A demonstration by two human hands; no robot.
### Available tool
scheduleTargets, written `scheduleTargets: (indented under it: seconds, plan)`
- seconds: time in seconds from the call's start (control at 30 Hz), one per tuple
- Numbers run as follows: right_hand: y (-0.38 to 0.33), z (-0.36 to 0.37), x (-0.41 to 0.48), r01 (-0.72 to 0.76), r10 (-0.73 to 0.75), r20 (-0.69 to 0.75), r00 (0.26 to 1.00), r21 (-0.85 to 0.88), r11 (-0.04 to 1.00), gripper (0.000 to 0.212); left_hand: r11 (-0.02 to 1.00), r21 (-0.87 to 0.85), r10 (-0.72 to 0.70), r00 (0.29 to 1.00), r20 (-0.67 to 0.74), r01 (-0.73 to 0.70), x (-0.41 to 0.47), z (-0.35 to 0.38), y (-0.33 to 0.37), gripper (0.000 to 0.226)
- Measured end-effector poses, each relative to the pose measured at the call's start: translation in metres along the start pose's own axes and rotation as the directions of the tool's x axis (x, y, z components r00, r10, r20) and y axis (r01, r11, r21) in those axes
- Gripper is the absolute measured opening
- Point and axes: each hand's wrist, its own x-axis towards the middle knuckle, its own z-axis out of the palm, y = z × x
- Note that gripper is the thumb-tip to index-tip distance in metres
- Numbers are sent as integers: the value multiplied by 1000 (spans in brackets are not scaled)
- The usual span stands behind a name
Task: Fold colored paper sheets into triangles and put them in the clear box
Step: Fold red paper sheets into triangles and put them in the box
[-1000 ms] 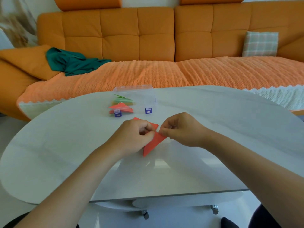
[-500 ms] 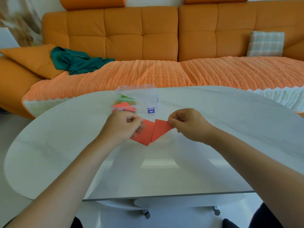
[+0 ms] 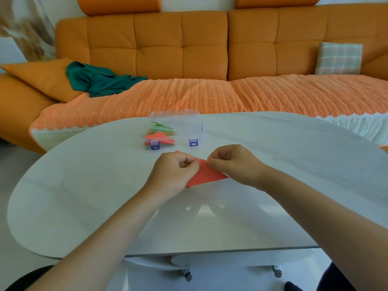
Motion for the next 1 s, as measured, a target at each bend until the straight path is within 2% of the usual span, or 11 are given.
scheduleTargets:
  seconds: [0.13, 0.27, 0.43, 0.57, 0.67, 0.73, 0.77, 0.83, 0.93, 1.0]
  plan:
    - [-4, 5, 0, 66, -66, -40, 997, 6, 998, 16, 998, 50, 35, 999, 0, -35, -2, 2, 2, 13]
    - [-4, 6, -1, 52, -46, -85, 995, 79, 996, 16, 995, 79, 53, 999, 3, -53, -3, 1, 6, 12]
    - [-3, 1, 4, 15, 24, -170, 985, 226, 974, 16, 1000, 15, 2, 998, 58, -3, 0, -8, 11, 18]
    - [2, -5, 9, -14, 87, -234, 968, 295, 955, 17, 983, 182, -14, 992, 126, -9, 5, -23, 5, 18]
    - [2, -7, 11, -24, 113, -269, 956, 312, 950, 15, 956, 292, 21, 998, 61, -38, 10, -32, -1, 19]
    - [0, -4, 10, -19, 102, -253, 962, 312, 950, 15, 976, 209, 67, 998, -5, -64, 13, -32, -2, 15]
    - [-1, -2, 10, -13, 93, -241, 966, 316, 949, 14, 988, 135, 73, 997, 2, -73, 13, -30, -1, 10]
    - [-4, 5, 9, 2, 72, -220, 973, 319, 948, 15, 997, 38, 62, 995, 81, -65, 13, -24, -1, 16]
    - [-8, 13, 8, 27, 43, -203, 978, 328, 944, 17, 994, 59, 79, 989, 121, -87, 11, -18, 2, 7]
    - [-9, 15, 7, 43, 23, -192, 981, 334, 942, 16, 995, 36, 88, 993, 73, -91, 12, -20, 3, 15]
